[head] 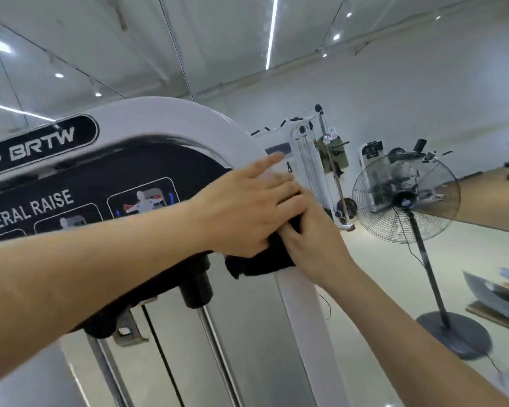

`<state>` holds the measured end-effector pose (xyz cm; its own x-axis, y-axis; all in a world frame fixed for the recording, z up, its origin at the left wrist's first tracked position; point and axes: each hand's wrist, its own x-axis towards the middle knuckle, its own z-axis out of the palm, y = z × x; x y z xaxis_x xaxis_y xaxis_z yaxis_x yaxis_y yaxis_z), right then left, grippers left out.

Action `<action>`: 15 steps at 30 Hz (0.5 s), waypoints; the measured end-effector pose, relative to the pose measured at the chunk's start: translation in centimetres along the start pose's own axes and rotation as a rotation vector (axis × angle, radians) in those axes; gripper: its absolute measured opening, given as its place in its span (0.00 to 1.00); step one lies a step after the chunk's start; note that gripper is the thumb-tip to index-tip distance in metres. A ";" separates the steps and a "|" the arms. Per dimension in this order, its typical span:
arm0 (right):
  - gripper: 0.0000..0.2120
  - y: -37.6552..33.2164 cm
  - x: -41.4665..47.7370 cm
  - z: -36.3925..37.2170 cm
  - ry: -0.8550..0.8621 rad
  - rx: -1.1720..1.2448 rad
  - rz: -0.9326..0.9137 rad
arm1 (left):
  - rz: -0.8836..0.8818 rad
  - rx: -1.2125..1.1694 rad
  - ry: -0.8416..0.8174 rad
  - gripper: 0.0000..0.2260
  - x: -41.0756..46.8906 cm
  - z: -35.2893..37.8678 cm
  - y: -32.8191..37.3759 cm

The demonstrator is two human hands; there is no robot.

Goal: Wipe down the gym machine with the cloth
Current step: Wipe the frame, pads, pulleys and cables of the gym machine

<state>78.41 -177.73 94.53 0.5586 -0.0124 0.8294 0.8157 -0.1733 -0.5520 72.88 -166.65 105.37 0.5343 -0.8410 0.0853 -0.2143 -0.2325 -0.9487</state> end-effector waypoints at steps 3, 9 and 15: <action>0.24 -1.7 3.5 0.8 0.032 0.167 -0.037 | -0.112 0.052 0.070 0.20 -1.0 -0.9 -3.1; 0.24 1.5 0.0 1.8 0.064 0.202 -0.078 | -0.135 0.065 0.064 0.15 -2.6 -1.0 -0.3; 0.18 5.3 -6.3 -0.2 -0.059 0.102 -0.011 | -0.205 -0.098 -0.092 0.11 -1.4 0.6 6.5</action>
<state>79.21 -178.75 86.39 0.5553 0.0474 0.8303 0.8310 -0.0720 -0.5516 71.23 -166.70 98.86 0.6462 -0.7241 0.2410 -0.1696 -0.4441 -0.8798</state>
